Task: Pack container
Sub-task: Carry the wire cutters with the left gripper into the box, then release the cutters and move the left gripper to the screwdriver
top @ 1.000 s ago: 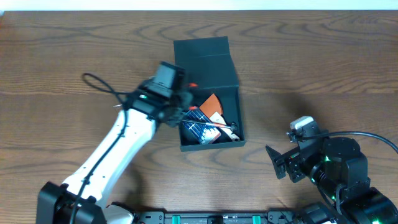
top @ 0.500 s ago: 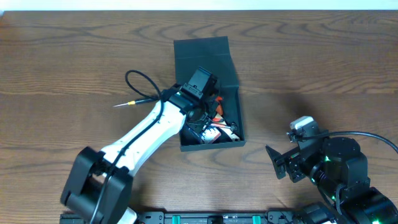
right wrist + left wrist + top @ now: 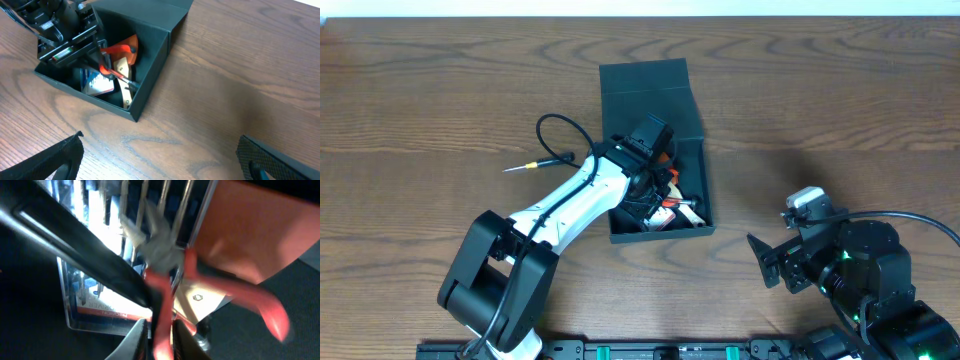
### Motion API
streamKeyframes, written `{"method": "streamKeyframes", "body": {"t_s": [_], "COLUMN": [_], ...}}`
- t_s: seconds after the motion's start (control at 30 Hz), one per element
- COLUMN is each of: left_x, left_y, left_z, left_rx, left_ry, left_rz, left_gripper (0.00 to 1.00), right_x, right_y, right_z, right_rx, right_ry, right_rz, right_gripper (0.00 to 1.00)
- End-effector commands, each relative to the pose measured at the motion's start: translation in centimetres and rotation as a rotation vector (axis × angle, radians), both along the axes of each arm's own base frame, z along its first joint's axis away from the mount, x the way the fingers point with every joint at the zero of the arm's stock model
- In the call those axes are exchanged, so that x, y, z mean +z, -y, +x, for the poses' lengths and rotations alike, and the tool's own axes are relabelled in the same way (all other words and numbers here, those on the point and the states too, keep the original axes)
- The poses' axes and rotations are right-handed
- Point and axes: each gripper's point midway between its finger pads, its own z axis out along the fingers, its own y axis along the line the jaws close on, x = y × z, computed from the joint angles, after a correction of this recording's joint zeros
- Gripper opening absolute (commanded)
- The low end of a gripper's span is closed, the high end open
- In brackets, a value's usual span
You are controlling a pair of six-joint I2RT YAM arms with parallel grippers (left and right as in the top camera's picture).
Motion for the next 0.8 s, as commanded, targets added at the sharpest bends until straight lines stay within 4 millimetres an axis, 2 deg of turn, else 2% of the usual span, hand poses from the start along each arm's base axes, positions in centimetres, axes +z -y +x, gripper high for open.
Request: {"method": "streamKeyframes", "body": {"t_s": [0.0,0.13,0.3,0.4,0.53,0.67,0.7,0.77], "left_x": [0.4,0.4,1.0,2.7,7.0,12.2,13.5,15.2], "left_y": [0.5,0.5,0.7,0.5,-1.1,-5.1,-6.7,-9.4], "left_z": [0.4,0.4,0.7,1.1,2.7,4.9,5.5,6.4], "left_rx": [0.008,0.009,0.009,0.017,0.064,0.184,0.231,0.312], "left_ry": [0.001,0.003,0.023,0.069,0.223,0.447,0.503,0.577], "left_rz": [-0.014,-0.011,-0.026,-0.04,-0.032,0.052,0.087,0.144], "left_gripper": [0.26,0.33,0.34,0.34,0.34,0.81,0.89,0.97], "right_x": [0.1,0.1,0.1,0.1,0.1,0.1,0.1,0.1], "right_y": [0.1,0.1,0.1,0.1,0.1,0.1,0.1,0.1], "right_z": [0.0,0.0,0.0,0.0,0.0,0.0,0.0,0.0], "right_rx": [-0.013,-0.013,-0.014,-0.013,-0.013,-0.013,-0.013,-0.013], "right_ry": [-0.002,-0.002,-0.002,-0.002,-0.002,-0.002,-0.002,-0.002], "right_rz": [0.017,0.017,0.018,0.017,0.017,0.017,0.017,0.017], "right_gripper": [0.99,0.99,0.99,0.99,0.99,0.99,0.99,0.99]}}
